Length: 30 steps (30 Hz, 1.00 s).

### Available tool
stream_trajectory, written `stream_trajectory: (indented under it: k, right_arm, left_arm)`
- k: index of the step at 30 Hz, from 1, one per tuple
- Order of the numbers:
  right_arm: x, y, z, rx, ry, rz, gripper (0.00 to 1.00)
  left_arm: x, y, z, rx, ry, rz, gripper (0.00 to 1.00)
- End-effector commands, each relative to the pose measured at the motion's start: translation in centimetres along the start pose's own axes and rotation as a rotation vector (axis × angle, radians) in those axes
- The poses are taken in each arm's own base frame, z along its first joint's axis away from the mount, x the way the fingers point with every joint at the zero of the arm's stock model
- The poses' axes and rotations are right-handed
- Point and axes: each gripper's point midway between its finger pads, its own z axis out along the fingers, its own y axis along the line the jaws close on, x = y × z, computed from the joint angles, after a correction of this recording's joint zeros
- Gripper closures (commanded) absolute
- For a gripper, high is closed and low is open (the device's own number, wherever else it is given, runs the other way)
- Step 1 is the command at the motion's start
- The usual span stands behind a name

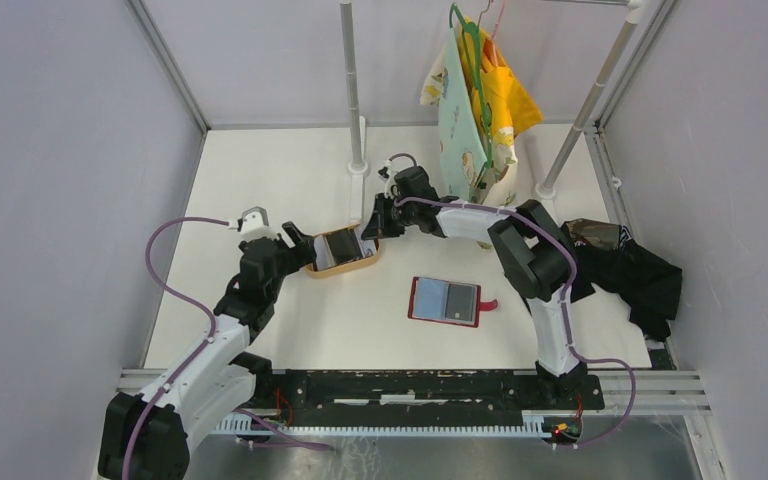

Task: Put the credit cards into the card holder
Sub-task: Pick up the credit card from the storage box.

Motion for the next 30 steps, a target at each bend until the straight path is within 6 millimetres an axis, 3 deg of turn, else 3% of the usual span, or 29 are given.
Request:
stream_trajectory:
  k: [1,11,15,18,23,30]
  right_arm:
    - [-3.2,1.7,-2.7,0.001,-0.102,-0.073,0.98]
    - [-4.5,2.4,-5.6,0.032,-0.158,-0.196,1.0]
    - [-3.9,4.4,-7.8,-0.075,-0.151,-0.34,1.0]
    - [-2.0,6.8,-10.1,-0.214,-0.122,-0.488,1.0]
    - [3.3,9.4,-14.6,-0.499,-0.028,-0.67,1.0]
    - [8.9,7.5,-19.9,-0.635,0.071,-0.848,1.0]
  left_arm:
    - [-1.4,-1.0,0.0,0.041,-0.05,-0.051,0.14]
    - [-1.8,-1.5,-0.3,0.065,-0.056,-0.039,0.13]
    - [-2.2,-4.5,-1.8,0.256,-0.066,-0.008,0.07]
    - [-1.6,-7.7,-3.2,0.442,-0.015,0.004,0.06]
    - [1.0,-11.5,-6.0,0.738,0.09,0.013,0.05]
    - [1.4,-15.3,-10.8,1.066,0.064,-0.046,0.03]
